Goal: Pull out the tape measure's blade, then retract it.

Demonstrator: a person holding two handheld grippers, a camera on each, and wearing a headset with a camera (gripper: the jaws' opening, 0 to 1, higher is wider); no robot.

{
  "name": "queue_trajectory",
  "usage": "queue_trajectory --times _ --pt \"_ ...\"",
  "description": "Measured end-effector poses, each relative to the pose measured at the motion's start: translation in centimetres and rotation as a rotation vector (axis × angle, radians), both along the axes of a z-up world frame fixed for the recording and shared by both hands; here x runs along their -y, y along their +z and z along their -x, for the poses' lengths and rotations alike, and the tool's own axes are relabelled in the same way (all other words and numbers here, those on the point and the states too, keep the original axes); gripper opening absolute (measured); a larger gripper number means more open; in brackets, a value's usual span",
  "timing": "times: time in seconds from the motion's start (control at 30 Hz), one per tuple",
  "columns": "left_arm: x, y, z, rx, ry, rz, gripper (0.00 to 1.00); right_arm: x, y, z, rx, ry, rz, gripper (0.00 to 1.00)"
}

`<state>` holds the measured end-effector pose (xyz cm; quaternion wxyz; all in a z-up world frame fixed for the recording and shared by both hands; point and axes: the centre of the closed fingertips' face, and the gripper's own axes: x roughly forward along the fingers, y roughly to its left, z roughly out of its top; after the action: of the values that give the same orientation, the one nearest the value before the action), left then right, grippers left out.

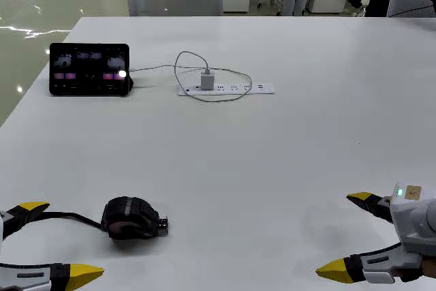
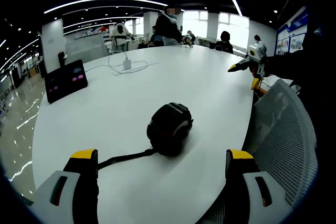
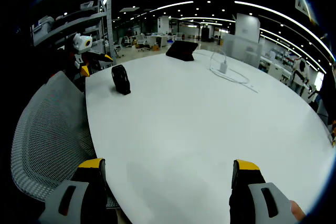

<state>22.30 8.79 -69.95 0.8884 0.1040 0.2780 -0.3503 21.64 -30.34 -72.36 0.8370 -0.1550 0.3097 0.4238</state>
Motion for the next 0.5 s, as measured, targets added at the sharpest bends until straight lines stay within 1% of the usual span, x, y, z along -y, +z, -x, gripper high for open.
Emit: queue_trajectory --times 0.07,0.4,0.47,0.5 --pt "-0.05 -0.03 0.03 0.002 -0.004 -0.010 0.99 -0.01 -0.07 0.07 -0.003 -0.001 0.001 0.99" --pt "-0.34 0.17 -0.21 0.000 -0.004 -0.010 0.99 -0.09 -0.09 0.20 -0.012 -0.005 -0.005 0.99" --pt "-0.40 0.20 -0.32 0.006 -0.005 -0.015 0.99 -0.20 0.04 0.15 0.001 0.004 -0.008 0.99" --pt "-0.56 0.19 -0.47 0.014 -0.005 -0.031 0.98 -0.18 0.12 0.07 0.007 0.001 -0.008 0.99"
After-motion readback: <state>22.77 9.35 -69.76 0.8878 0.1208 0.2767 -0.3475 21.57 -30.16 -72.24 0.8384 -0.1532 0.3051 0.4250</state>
